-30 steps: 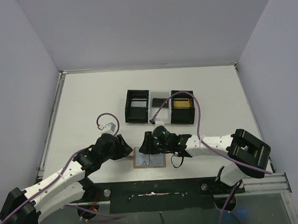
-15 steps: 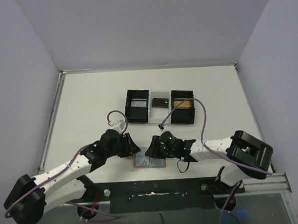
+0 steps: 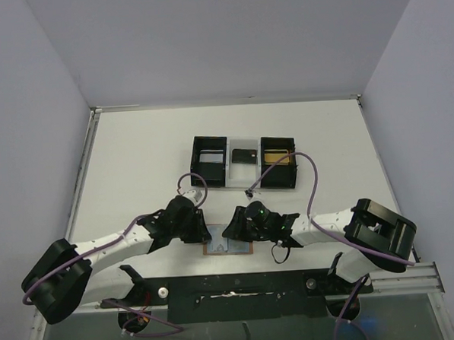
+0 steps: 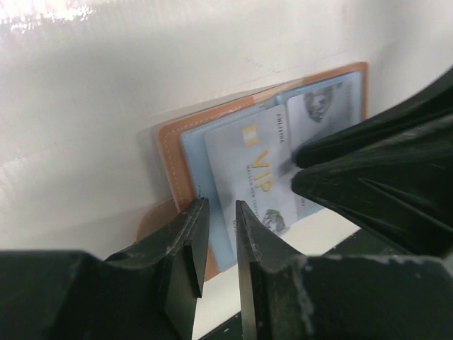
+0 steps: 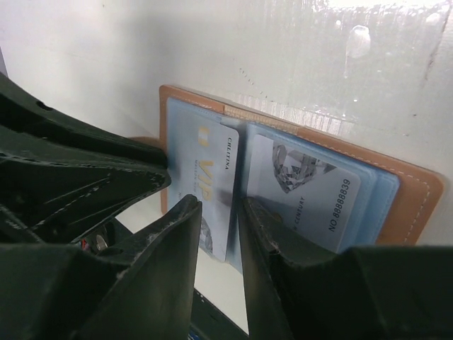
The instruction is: Take the credit cards out of the card holder
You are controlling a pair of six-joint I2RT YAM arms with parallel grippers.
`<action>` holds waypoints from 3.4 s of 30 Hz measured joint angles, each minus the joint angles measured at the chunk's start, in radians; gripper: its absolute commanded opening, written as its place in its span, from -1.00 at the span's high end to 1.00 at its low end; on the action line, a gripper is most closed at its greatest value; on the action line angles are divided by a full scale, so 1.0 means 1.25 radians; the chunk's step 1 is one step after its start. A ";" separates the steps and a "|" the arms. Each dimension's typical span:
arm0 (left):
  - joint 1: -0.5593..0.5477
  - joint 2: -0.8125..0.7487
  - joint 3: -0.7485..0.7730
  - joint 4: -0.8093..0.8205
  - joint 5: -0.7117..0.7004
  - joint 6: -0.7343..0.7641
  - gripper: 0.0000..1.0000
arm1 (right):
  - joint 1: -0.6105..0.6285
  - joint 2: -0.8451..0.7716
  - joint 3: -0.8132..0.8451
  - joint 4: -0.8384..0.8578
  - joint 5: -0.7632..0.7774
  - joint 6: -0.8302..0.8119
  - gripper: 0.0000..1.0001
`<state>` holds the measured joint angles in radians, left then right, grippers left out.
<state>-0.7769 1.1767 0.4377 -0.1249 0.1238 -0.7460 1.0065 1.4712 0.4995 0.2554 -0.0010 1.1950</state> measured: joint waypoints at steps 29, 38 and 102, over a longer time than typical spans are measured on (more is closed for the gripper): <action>-0.016 0.025 -0.006 0.004 -0.042 -0.023 0.69 | -0.020 0.036 -0.053 0.134 -0.028 0.050 0.58; -0.016 0.016 -0.020 0.019 -0.041 -0.029 0.69 | -0.008 0.068 0.022 0.042 0.007 0.050 0.75; -0.110 0.102 0.036 0.037 -0.084 -0.107 0.81 | -0.088 0.058 -0.101 0.258 -0.152 0.041 0.65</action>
<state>-0.9150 1.3037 0.4828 -0.0792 0.0189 -0.8791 0.8970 1.5433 0.3737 0.5777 -0.1909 1.2465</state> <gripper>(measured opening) 0.107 0.196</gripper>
